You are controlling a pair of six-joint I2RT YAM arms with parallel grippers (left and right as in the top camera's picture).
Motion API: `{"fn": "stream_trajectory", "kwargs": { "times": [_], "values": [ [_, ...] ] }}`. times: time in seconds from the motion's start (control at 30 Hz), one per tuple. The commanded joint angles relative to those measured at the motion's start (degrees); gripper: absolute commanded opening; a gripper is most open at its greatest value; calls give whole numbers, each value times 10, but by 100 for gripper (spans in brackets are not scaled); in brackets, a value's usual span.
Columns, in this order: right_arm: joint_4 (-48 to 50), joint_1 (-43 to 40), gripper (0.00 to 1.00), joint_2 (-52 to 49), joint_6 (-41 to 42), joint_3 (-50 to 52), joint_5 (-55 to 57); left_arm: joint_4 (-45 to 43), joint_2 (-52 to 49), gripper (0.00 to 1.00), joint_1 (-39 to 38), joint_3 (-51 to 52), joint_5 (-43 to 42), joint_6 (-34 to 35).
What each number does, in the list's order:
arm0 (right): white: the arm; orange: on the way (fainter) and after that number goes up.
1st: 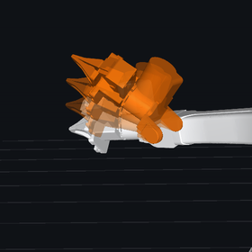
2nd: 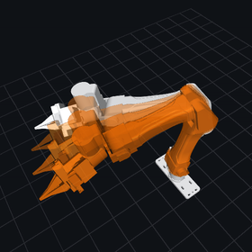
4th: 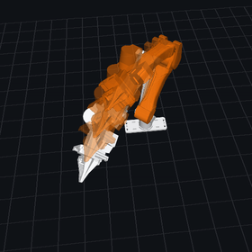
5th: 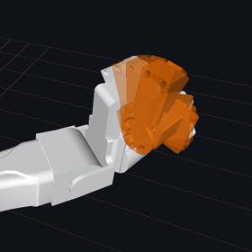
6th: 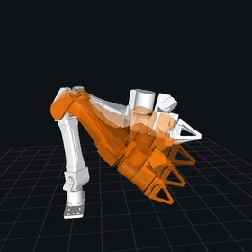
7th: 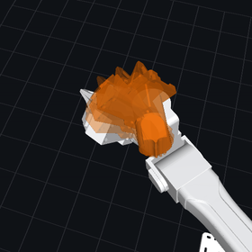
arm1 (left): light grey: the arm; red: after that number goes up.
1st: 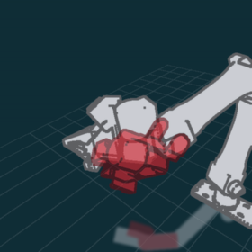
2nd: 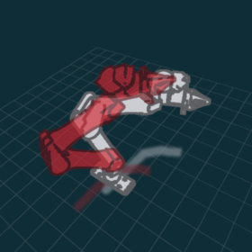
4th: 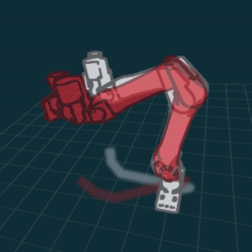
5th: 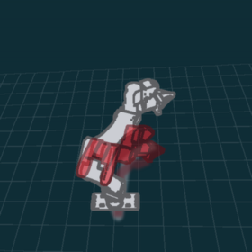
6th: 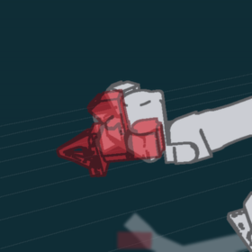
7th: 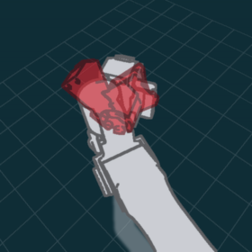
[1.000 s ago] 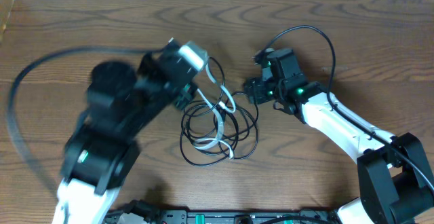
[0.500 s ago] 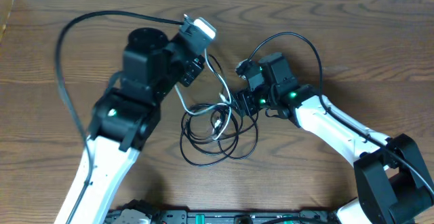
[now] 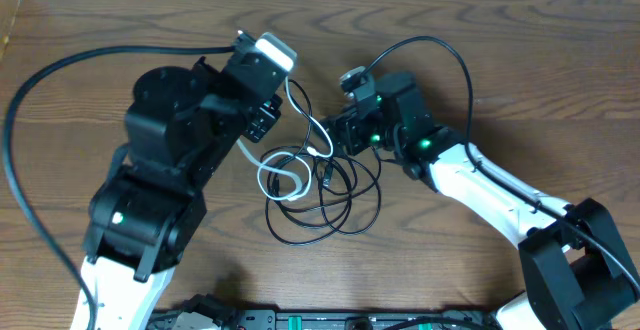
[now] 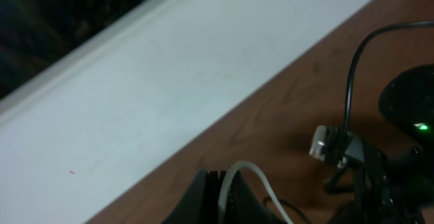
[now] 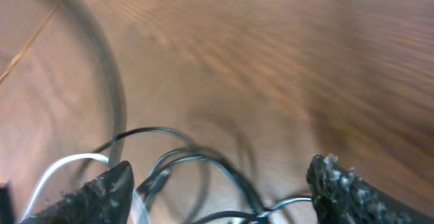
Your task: Untangle cables
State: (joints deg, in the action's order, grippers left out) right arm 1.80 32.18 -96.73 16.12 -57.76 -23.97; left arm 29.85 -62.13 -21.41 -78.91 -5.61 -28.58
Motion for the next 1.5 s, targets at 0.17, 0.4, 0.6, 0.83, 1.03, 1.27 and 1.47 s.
{"fn": "stream_trajectory", "kwargs": {
  "times": [0.17, 0.4, 0.6, 0.83, 1.03, 1.27, 1.47],
  "values": [
    [8, 28, 79, 6, 6, -7, -15, 2, -27, 7, 2, -7, 5, -6],
    [8, 50, 45, 6, 6, -7, 55, 1, -22, 7, 2, -7, 5, -5],
    [-7, 58, 1, 6, 63, -7, 242, 2, -10, 8, 2, -7, -10, -5],
    [-92, 39, 1, 6, 125, -7, 524, 17, 6, 7, 2, -7, 20, -6],
    [-207, -29, 1, 6, 188, -7, 645, 18, 10, 8, 2, -7, 142, -6],
    [-259, -116, 1, 6, 235, -7, 593, -15, 12, 7, 2, -7, 390, -5],
    [-261, -130, 1, 6, 235, -7, 564, -37, 17, 7, 2, -7, 557, 19]
  ]
}}
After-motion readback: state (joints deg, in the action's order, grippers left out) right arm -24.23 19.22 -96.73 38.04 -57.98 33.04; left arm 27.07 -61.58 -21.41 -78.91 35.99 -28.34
